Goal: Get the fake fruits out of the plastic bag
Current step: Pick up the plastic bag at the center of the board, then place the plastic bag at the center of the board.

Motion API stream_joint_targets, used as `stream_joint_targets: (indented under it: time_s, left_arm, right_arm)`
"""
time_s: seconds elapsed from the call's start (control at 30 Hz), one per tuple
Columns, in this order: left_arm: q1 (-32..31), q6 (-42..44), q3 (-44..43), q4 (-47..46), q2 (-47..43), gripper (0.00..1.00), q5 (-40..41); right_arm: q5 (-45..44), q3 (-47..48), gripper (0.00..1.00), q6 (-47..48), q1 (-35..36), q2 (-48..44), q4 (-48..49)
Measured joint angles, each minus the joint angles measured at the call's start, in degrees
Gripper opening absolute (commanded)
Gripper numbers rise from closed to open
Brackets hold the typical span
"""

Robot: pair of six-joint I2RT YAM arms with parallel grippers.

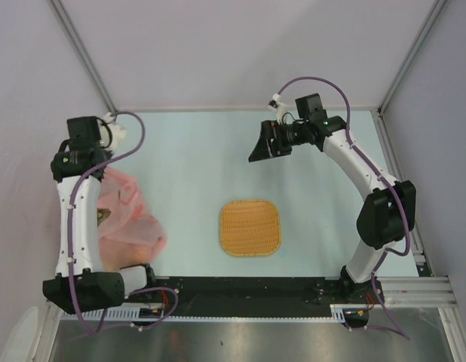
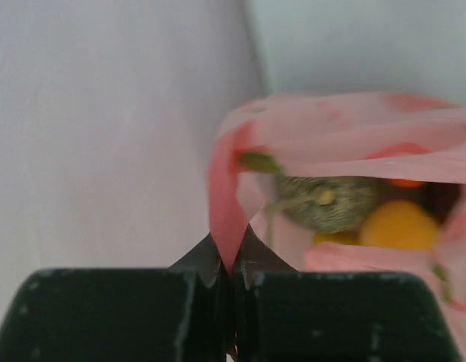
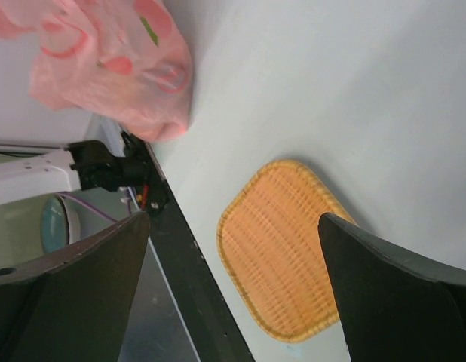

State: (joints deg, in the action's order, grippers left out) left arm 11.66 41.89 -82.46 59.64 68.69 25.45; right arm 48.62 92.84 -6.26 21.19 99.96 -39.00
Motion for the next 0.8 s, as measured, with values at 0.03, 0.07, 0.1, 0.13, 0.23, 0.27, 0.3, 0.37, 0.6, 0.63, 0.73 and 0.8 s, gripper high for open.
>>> stream_joint_targets:
  time_s: [0.03,0.07,0.1,0.13,0.23,0.27,0.3,0.37,0.6,0.63,0.73,0.8]
  left_arm:
    - [-3.26,-0.48,-1.49,2.56,0.39,0.0,-4.61]
    - [-6.27,-0.96,-2.36,4.2,0.7,0.0,-8.41]
    - [-10.21,-1.62,-3.26,5.86,1.09,0.0,-12.72]
    - [-14.88,-2.67,-4.46,7.63,1.9,0.0,-17.66]
    - [-23.96,-5.57,-9.05,10.01,6.64,0.0,-28.46]
    - [-26.01,-6.97,-11.72,10.34,9.2,0.0,-31.82]
    - [-27.5,-8.87,-14.71,10.12,12.17,0.0,-34.69]
    - [-28.96,-12.85,-23.02,9.38,18.67,0.0,-39.28]
    - [-29.49,-24.74,-58.82,1.36,42.16,0.0,-43.76]
    - [-29.49,-26.38,-60.39,-1.95,43.1,0.0,-43.98]
    - [-29.62,-30.75,-58.45,-11.98,42.05,0.0,-44.57]
    - [-30.03,-32.02,-57.42,-17.18,41.11,0.0,-44.54]
  right_arm:
    - [0.79,0.0,1.0,-1.75,-0.59,0.17,1.05]
    - [2.08,0.0,1.0,-2.89,-1.22,0.39,2.12]
    - [3.52,0.02,1.0,-4.46,-1.99,0.81,3.63]
    - [4.81,0.09,1.0,-5.97,-2.82,1.57,5.11]
    - [6.58,1.57,1.0,-8.7,-4.66,4.48,6.82]
    - [6.93,2.58,1.0,-9.42,-5.31,5.64,7.1]
    - [7.15,3.76,0.99,-10.19,-5.95,6.73,7.5]
    - [7.39,6.34,1.0,-11.82,-6.99,8.37,8.39]
    - [5.4,15.85,1.0,-10.99,-8.98,9.16,11.58]
    - [4.92,16.35,0.99,-10.47,-8.87,9.03,11.78]
    - [3.19,16.68,0.99,-7.96,-7.82,8.22,11.5]
    - [2.38,16.72,0.99,-6.51,-7.04,7.98,11.21]
